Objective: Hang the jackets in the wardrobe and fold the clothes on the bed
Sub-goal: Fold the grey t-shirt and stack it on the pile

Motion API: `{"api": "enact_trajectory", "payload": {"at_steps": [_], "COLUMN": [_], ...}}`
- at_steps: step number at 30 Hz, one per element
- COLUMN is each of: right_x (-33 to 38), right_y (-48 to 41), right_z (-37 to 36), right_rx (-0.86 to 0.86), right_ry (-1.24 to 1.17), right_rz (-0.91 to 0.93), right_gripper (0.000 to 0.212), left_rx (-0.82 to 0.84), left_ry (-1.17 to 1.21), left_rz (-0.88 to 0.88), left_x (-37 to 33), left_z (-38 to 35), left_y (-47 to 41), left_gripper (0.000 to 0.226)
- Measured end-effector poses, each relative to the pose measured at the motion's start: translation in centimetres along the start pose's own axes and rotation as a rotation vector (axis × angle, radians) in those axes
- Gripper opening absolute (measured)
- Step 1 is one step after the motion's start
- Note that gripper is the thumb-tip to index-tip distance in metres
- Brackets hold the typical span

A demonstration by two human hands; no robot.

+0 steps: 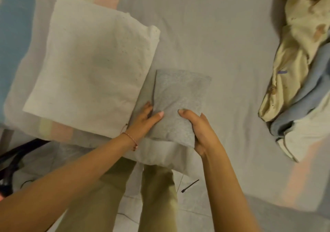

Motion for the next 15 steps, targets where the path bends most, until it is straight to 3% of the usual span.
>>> {"api": "enact_trajectory", "payload": {"at_steps": [3, 6, 12, 15], "right_x": [1.1, 2.9, 3.4, -0.5], "right_y": [1.9, 3.1, 2.6, -0.6], "right_z": [-1.2, -3.4, -9.4, -11.4], "right_rx": [0.042, 0.142, 0.317, 0.299], "right_ry": [-0.003, 0.047, 0.114, 0.173], "right_rz": [0.003, 0.042, 0.239, 0.244], "right_gripper": [0.039, 0.049, 0.052, 0.047], "left_rx": [0.256, 0.316, -0.218, -0.445], "left_ry": [0.421, 0.529, 0.081, -0.151], "left_rz": [0.216, 0.252, -0.278, -0.291], "left_x": [-0.1, -1.7, -7.4, -5.9], "left_z": [-1.1, 0.8, 13.9, 19.1], "left_y": [1.8, 3.9, 6.9, 7.2], "left_gripper": [0.081, 0.069, 0.059, 0.043]}}
Point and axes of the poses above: each hand's wrist, its own y-axis away from the middle knuckle, its own z-axis out of the back of the hand, x = y × z, the point moved 4 cm from there along -y, towards the middle knuckle, and after that the axes turned 13 degrees about -y, right-handed, at the moved point
